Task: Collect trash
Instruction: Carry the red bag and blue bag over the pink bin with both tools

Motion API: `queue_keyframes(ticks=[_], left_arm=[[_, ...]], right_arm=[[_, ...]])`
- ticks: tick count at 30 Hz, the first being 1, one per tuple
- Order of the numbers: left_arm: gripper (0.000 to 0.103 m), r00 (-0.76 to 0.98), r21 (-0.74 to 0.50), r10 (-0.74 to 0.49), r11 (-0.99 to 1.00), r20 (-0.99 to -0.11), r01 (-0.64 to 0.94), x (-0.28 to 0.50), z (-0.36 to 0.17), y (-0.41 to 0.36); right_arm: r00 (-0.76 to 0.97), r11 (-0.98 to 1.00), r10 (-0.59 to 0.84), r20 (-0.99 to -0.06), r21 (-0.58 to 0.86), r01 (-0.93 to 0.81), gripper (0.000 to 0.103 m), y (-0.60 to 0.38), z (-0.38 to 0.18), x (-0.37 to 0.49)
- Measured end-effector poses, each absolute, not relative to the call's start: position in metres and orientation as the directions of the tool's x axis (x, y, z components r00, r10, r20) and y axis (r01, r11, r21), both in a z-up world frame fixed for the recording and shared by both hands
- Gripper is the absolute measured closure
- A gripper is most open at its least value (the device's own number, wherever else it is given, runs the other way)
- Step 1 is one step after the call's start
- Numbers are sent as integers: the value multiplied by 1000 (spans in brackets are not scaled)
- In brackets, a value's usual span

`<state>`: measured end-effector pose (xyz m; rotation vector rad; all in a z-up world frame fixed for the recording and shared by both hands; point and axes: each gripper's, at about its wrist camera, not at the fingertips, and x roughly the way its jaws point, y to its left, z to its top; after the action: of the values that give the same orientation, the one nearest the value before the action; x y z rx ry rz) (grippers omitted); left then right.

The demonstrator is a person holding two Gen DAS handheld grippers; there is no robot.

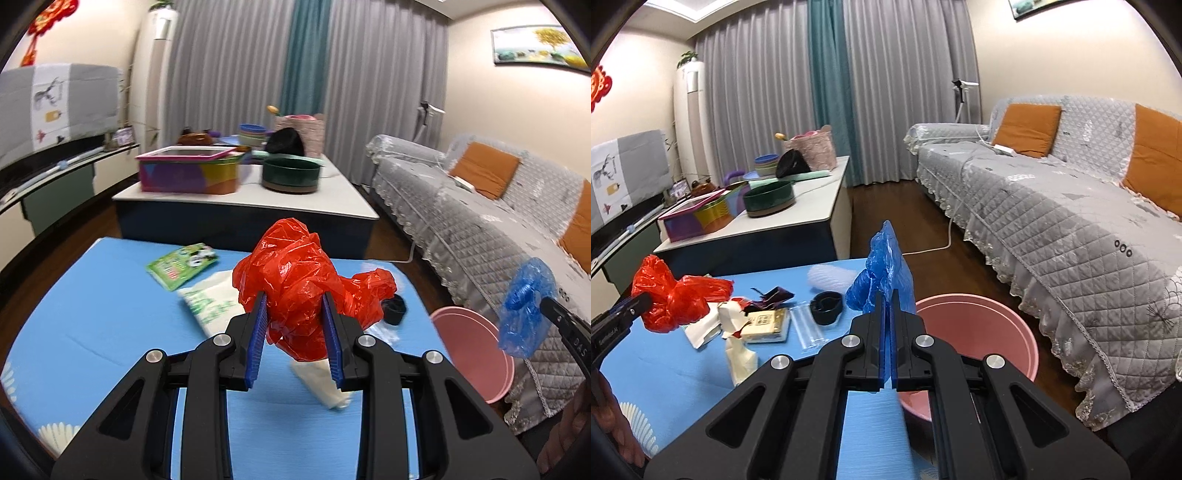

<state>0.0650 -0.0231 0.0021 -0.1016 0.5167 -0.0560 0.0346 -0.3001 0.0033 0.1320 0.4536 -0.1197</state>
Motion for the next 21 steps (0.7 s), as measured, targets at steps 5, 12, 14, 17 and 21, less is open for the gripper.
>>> queue_keyframes(ticks=[5,12,14,17,21], left_arm=[[74,860,-106,-121,991,-496,79,76,4,-52],[74,848,-108,-167,986,-502,130,97,10,-90],[74,844,-110,-182,983,-505,146,104,11,-102],[74,837,-113,-201,979,-509,167,112,11,-119],[74,827,-117,-226,974,-515,193,124,10,-143]], right_arm=[[886,978,-104,-452,118,174,101,-320,1,37],[873,965,-114,-475,155,211,101,-344,-8,48],[869,963,-123,-478,155,222,101,-349,-10,51],[863,954,-135,-488,172,246,101,-361,-13,58],[856,940,-149,-495,198,278,101,-377,-15,64]])
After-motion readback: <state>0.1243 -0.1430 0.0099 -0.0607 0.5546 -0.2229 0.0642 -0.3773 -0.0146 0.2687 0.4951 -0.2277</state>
